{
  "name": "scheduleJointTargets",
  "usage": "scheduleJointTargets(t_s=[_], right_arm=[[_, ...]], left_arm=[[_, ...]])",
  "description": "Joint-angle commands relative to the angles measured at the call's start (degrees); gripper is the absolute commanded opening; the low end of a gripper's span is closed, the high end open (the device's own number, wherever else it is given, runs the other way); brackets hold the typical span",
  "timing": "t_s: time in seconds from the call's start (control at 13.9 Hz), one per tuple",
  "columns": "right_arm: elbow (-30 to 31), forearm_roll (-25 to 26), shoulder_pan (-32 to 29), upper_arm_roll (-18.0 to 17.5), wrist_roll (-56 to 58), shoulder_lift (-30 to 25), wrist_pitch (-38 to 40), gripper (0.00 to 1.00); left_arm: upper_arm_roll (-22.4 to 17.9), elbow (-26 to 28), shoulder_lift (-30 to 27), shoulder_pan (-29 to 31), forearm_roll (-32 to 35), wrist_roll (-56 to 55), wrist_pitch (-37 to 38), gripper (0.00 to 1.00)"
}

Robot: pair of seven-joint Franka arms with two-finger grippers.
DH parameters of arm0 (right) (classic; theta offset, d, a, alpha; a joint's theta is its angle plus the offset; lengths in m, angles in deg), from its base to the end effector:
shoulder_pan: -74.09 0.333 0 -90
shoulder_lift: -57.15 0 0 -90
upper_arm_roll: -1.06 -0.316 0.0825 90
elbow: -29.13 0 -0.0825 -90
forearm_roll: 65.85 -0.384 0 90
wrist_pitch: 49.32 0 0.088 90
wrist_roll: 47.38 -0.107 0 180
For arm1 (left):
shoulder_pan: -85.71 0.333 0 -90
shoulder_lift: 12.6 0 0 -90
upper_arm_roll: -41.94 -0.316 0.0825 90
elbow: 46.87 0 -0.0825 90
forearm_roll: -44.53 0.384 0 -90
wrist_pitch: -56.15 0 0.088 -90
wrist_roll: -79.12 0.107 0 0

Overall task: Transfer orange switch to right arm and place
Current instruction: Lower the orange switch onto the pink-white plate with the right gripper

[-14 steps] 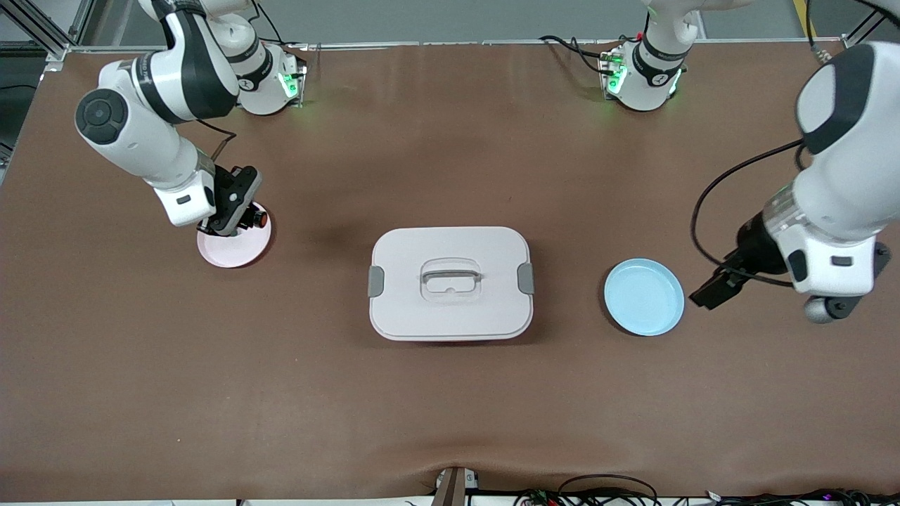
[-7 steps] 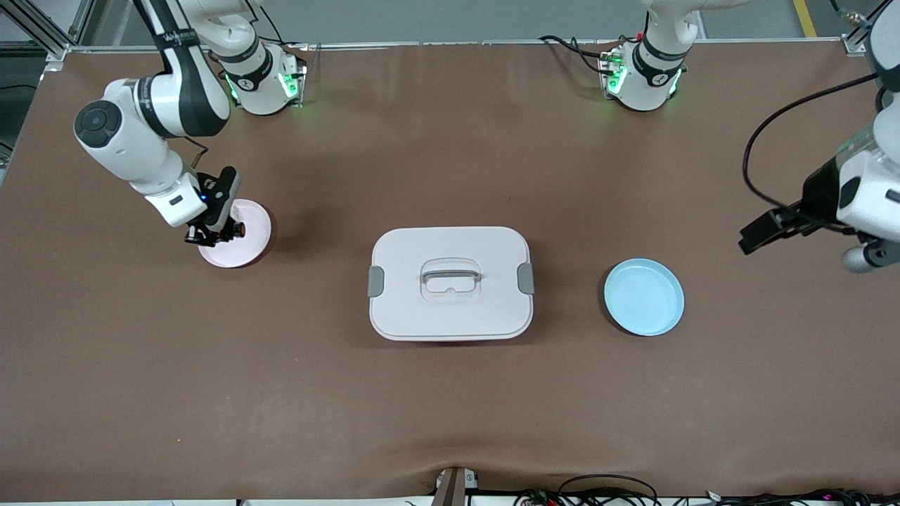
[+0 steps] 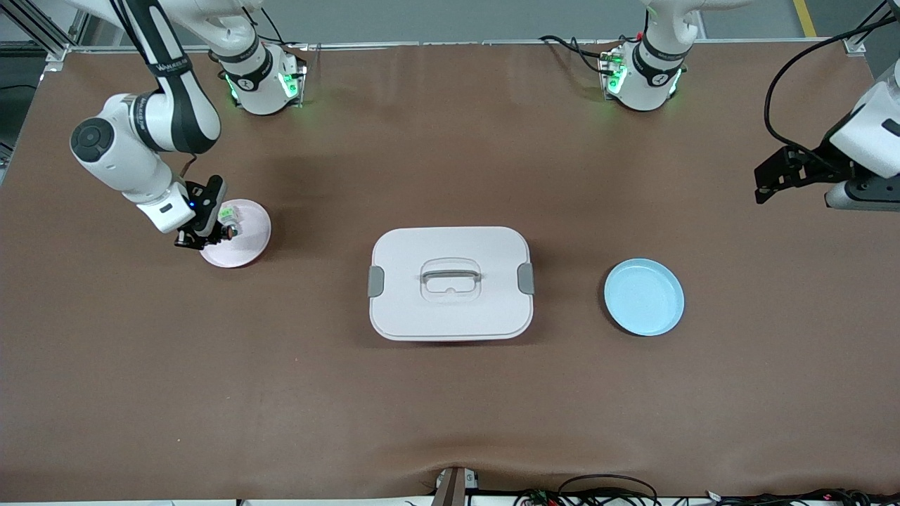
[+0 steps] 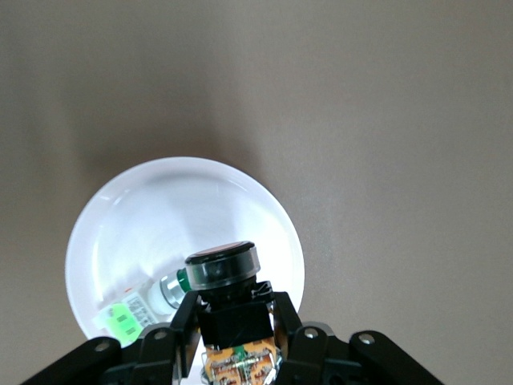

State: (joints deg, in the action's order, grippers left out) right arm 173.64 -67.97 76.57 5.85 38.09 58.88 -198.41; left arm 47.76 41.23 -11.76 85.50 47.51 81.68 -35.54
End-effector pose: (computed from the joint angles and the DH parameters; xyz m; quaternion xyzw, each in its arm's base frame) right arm 0.4668 -0.0197 0.2705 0.7580 0.6517 0.0240 0.0111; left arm 0.5600 -0.0532 0.6349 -0.9966 0.0750 -0.0248 0.0245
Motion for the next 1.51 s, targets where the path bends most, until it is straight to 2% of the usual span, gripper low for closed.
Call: scheduleJointTargets(t_s=[0.0,0.22,0.5,0.65,1.37,1.44], right_arm=[[0.5,0.2,-2.4,-1.1,2.1,4.2,-5.6,0.0],[0.4,0.1,-2.4,-1.2,2.0,8.4,-10.9,0.0],[0.2,-1.8,-1.6,-1.5,1.9,11.9,-15.2,0.0],[0.1,-2.0,-1.4,-1.5,1.9,13.6,-17.3,0.0],[0.1,-7.8,-1.4,-1.9,1.0,15.3,-17.1,0.0],[0.1,-9.8,-1.3,-1.9,1.1,15.5,-16.9,0.12]], left_arm=[[-2.5,2.9,-2.3,-0.3,0.9,5.6,-0.2,1.0],[-2.4,2.9,-3.5,0.4,0.4,3.9,2.6,1.0],[-1.4,2.5,-3.5,-0.8,0.4,-6.3,3.3,1.0],[-0.4,2.5,-3.5,-0.8,0.3,-7.7,3.3,1.0],[0.3,1.3,-1.6,-0.2,-1.7,-7.2,3.2,1.0],[0.3,1.0,-1.5,-0.1,-1.7,-7.1,2.9,1.0]])
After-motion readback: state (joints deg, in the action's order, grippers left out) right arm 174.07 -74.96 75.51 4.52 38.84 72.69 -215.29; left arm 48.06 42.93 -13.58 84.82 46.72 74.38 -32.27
